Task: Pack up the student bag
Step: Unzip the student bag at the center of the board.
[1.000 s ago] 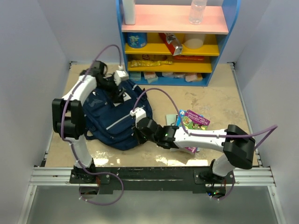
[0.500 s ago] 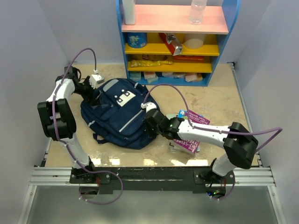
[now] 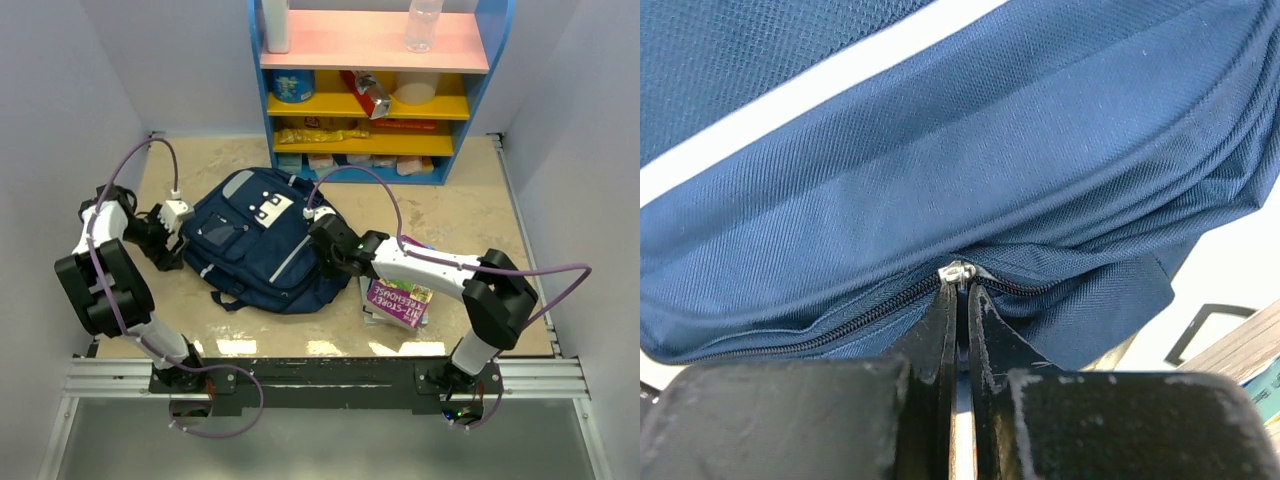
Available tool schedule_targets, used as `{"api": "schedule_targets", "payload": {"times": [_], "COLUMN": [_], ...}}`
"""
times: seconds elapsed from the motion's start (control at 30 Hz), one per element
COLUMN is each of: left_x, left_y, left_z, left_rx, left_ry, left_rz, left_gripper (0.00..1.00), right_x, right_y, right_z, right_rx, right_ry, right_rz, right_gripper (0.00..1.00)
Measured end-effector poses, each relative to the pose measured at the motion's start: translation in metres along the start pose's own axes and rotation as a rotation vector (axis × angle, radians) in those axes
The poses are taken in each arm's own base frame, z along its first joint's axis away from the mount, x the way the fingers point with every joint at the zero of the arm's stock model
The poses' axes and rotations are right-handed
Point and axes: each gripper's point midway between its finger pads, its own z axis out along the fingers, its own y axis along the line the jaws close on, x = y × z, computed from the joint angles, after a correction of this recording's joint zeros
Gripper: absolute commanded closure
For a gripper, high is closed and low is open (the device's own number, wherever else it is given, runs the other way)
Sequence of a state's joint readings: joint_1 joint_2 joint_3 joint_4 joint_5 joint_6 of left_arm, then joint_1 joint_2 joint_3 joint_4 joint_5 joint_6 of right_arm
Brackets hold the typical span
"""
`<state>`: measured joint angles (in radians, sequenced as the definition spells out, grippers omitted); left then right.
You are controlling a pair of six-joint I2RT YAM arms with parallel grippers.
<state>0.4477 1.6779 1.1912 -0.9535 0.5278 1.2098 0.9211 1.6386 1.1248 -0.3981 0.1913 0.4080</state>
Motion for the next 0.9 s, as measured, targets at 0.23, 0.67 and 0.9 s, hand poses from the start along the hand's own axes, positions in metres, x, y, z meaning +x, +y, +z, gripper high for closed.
{"api": "schedule_targets", "payload": {"times": [0.23, 0.67, 0.9], "left_x": [-0.040, -0.173, -0.188], "left_y": [-0.036, -0.039, -0.021], "left_z": [-0.050, 0.018, 0.055], "left_rx": [0.048, 0.020, -0.003], "left_ry": [-0.090, -0.409, -0.452], "left_rz": [0.252, 0.516, 0.390], "left_gripper": [0.00, 0.00, 0.00], "right_x": [0.000, 0.005, 0.006], "right_y": [-0.002, -0.006, -0.005], "right_z": [0.003, -0.012, -0.012], "right_rx": [0.002, -0.035, -0.052], "right_ry": [0.011, -0.062, -0.072], "right_rz": [-0.012, 0.060, 0.083], "right_gripper": [1.00, 1.00, 1.00]}}
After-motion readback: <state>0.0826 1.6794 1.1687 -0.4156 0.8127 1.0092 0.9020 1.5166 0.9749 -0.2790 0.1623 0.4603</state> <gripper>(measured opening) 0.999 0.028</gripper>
